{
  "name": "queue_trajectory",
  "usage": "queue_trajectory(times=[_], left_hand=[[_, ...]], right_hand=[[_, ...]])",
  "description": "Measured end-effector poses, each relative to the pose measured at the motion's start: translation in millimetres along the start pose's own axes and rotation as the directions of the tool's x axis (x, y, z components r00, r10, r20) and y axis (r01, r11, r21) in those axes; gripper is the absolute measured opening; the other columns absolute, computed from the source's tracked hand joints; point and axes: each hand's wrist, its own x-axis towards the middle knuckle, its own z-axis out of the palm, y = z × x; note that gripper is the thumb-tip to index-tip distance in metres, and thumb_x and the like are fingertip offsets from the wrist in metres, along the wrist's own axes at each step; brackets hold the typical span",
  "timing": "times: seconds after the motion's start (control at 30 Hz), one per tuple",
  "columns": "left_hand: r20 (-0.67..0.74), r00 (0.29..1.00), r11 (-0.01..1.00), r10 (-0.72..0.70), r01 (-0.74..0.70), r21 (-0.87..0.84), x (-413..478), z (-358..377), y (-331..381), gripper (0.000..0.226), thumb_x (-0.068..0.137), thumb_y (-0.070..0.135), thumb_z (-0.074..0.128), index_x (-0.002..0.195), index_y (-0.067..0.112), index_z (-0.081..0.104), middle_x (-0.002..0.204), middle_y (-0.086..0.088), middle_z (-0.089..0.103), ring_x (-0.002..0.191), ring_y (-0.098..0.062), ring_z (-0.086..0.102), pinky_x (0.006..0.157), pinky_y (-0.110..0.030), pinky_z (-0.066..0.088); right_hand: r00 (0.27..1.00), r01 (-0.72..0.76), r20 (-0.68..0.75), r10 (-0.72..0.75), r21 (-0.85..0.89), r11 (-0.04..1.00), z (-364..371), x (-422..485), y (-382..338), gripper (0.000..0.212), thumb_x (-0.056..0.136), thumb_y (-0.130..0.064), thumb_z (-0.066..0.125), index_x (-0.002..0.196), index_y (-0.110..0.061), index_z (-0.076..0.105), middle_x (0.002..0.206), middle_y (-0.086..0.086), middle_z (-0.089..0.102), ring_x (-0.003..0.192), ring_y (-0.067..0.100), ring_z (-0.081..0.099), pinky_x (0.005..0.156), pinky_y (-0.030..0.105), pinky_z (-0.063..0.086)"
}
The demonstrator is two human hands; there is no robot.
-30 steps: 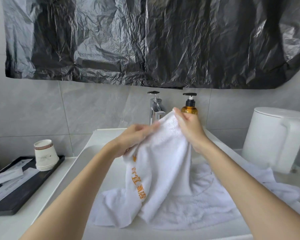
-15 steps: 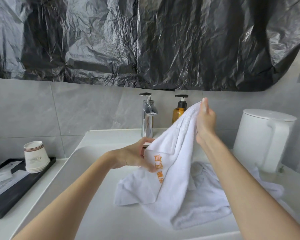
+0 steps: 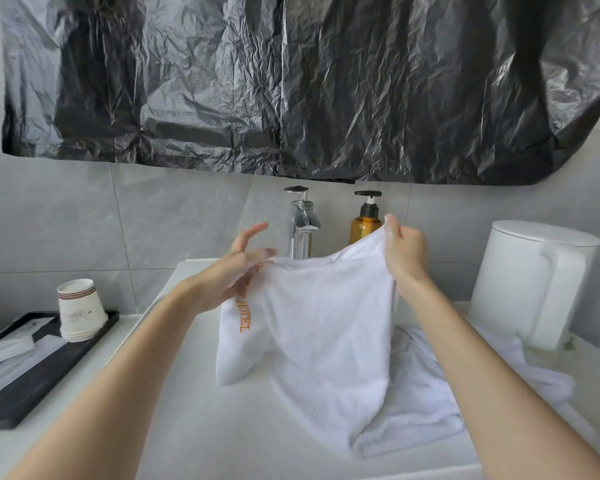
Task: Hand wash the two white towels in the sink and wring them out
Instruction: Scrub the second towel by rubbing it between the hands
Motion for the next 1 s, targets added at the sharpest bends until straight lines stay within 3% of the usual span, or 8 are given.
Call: queue_trajectory(times=[0.13,0.27,0.4,0.5,0.6,0.73,0.87,1.0], left_hand=[[0.134,0.986,0.707,0.1,-0.166,0.687,-0.5,11.7,-9.5,0.073,0.065,0.023,0.087,0.116,0.053,0.045,0.12,-0.004,0.03,0.109,-0.016,0.037,0.076,-0.02,0.051],[0.187,0.929,0.545,0.319,-0.341,0.766,3.3,15.3,-21.9,0.055,0.071,0.012,0.076,0.099,0.05,0.049,0.12,0.001,0.022,0.113,-0.014,0.032,0.08,-0.024,0.05],[0.25,0.731,0.26,0.635,-0.506,0.822,11.6,7.6,-32.4,0.019,0.078,0.018,0.077,0.091,0.032,0.071,0.114,0.008,0.035,0.122,-0.024,0.029,0.094,-0.041,0.041],[0.041,0.867,0.533,0.497,-0.343,0.774,11.1,8.4,-28.5,0.008,0.087,0.027,0.071,0.084,0.02,0.074,0.112,0.007,0.041,0.11,-0.014,0.037,0.092,-0.028,0.031],[-0.089,0.973,0.908,0.211,-0.161,0.386,4.1,17.8,-15.8,0.022,0.095,0.022,0.049,0.084,0.004,0.056,0.079,0.0,0.047,0.074,-0.014,0.043,0.066,-0.029,0.032],[-0.187,0.979,0.987,0.076,-0.047,0.152,0.9,42.6,-11.9,0.018,0.094,0.025,0.041,0.077,0.019,0.044,0.078,-0.001,0.042,0.075,-0.017,0.041,0.067,-0.032,0.033],[-0.199,0.98,0.993,-0.022,-0.002,-0.118,-5.8,61.4,-5.4,0.035,0.091,0.03,0.034,0.057,0.021,0.038,0.06,-0.001,0.041,0.055,-0.017,0.04,0.057,-0.029,0.035],[-0.163,0.987,0.977,0.014,-0.048,-0.207,-13.8,71.1,-2.8,0.048,0.103,0.036,0.033,0.078,0.01,0.065,0.07,-0.01,0.066,0.063,-0.021,0.064,0.061,-0.029,0.051]], right_hand=[[0.992,-0.109,-0.053,0.111,0.044,0.993,0.0,5.0,5.4,0.05,0.104,-0.034,0.034,0.057,-0.018,0.029,0.058,-0.002,0.03,0.06,0.021,0.031,0.065,0.032,0.027],[0.961,-0.25,-0.092,0.26,0.11,0.962,-2.2,8.5,12.1,0.046,0.105,-0.034,0.031,0.066,-0.012,0.04,0.067,0.002,0.042,0.073,0.023,0.041,0.068,0.031,0.031],[0.961,-0.25,-0.091,0.26,0.111,0.962,-1.3,6.0,13.1,0.049,0.105,-0.034,0.032,0.06,-0.013,0.034,0.06,0.001,0.037,0.058,0.02,0.036,0.054,0.032,0.027],[0.967,-0.217,-0.107,0.231,0.131,0.967,-2.6,4.6,10.4,0.052,0.104,-0.032,0.036,0.056,-0.014,0.028,0.054,0.001,0.03,0.05,0.017,0.027,0.05,0.032,0.021],[0.992,-0.097,-0.064,0.109,0.167,0.981,-0.9,-4.5,3.6,0.054,0.102,-0.033,0.042,0.054,-0.016,0.024,0.05,-0.003,0.025,0.048,0.013,0.024,0.051,0.031,0.02],[0.983,0.135,0.092,-0.156,0.199,0.971,14.1,-31.2,-20.5,0.051,0.101,-0.033,0.047,0.056,-0.021,0.025,0.051,-0.009,0.025,0.045,0.004,0.025,0.048,0.025,0.021],[0.877,0.328,0.298,-0.377,0.203,0.923,41.0,-78.4,-27.3,0.049,0.101,-0.034,0.047,0.056,-0.025,0.028,0.044,-0.01,0.027,0.05,0.004,0.024,0.052,0.031,0.022],[0.926,0.308,0.207,-0.317,0.075,0.948,49.3,-78.0,-31.1,0.054,0.102,-0.036,0.042,0.052,-0.024,0.027,0.042,-0.007,0.03,0.048,0.011,0.028,0.053,0.033,0.024]])
